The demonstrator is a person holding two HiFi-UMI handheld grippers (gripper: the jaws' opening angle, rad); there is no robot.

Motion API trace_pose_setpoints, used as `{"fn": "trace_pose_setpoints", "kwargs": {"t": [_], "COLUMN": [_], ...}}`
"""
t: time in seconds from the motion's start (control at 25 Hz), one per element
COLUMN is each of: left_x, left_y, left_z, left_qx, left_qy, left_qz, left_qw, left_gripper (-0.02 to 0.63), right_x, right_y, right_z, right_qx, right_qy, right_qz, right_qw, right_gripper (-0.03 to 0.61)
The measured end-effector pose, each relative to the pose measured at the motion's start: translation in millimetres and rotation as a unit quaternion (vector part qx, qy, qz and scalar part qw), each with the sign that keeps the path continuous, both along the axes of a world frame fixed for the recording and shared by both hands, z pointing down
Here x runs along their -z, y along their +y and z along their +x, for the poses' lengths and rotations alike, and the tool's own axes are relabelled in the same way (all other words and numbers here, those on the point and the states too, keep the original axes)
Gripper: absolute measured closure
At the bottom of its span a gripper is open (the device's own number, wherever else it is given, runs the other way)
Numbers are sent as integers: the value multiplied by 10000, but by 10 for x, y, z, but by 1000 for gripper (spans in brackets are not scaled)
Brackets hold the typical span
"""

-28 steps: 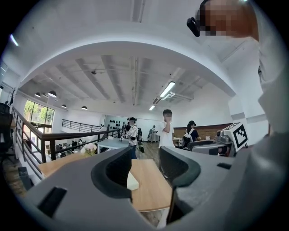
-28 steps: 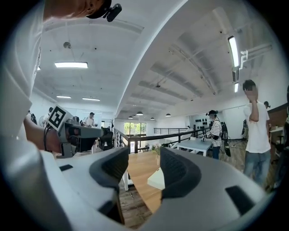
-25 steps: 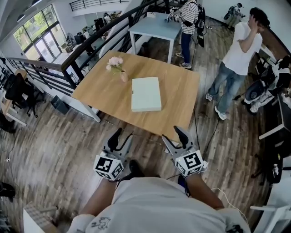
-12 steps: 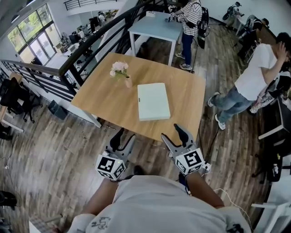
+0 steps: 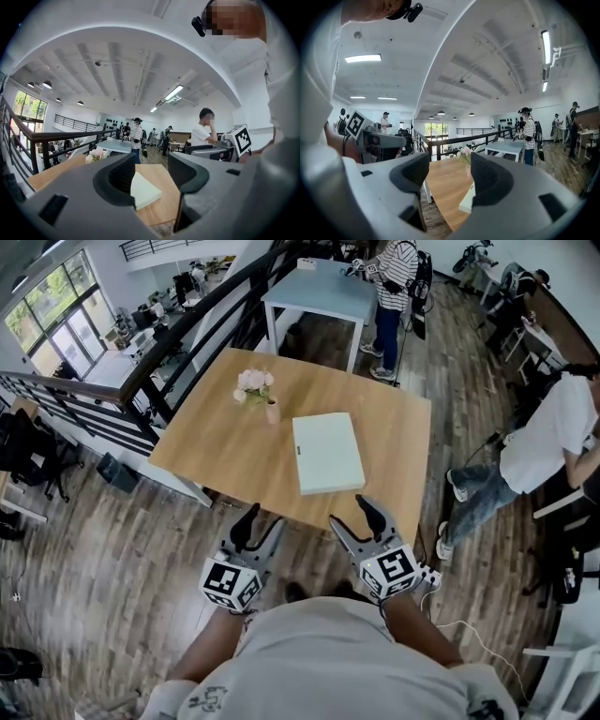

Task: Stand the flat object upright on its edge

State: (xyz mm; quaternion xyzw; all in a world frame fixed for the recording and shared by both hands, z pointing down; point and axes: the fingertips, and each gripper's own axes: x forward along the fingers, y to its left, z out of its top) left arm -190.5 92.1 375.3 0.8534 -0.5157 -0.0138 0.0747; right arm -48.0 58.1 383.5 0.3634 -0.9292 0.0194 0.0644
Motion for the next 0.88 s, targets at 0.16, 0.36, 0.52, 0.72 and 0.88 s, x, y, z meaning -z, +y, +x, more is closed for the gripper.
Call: {"fn": "trace_pose_setpoints", "kwargs": {"t": [0.16, 0.36, 0.52, 0.72, 0.88], "left_x": [-30, -68, -131, -194, -250], "left_y": [-86, -231, -459, -830, -1180], "left_z": [-52, -11, 57, 246, 483], "left_qx": [12, 75, 155, 283, 322], "left_qy": [17, -60, -135, -147, -185], "left_qz": [-61, -116, -285, -302, -297], "left_qw": [10000, 9999, 9994, 9990, 9989], "left_gripper": [405, 405, 405, 405, 405], "right_x": [-15, -24, -43, -136, -276], "right_y": [-119, -340, -598, -990, -1329], "right_z": [-45, -49, -15, 236, 482], "right_qx": [25, 121, 244, 312, 399], "right_qy": [15, -37, -30, -85, 17], "right_qz": [-58, -52, -69, -161, -279], "right_qw": [10000, 9999, 9997, 9993, 9988], "right_gripper": [291, 291, 284, 284, 284]}}
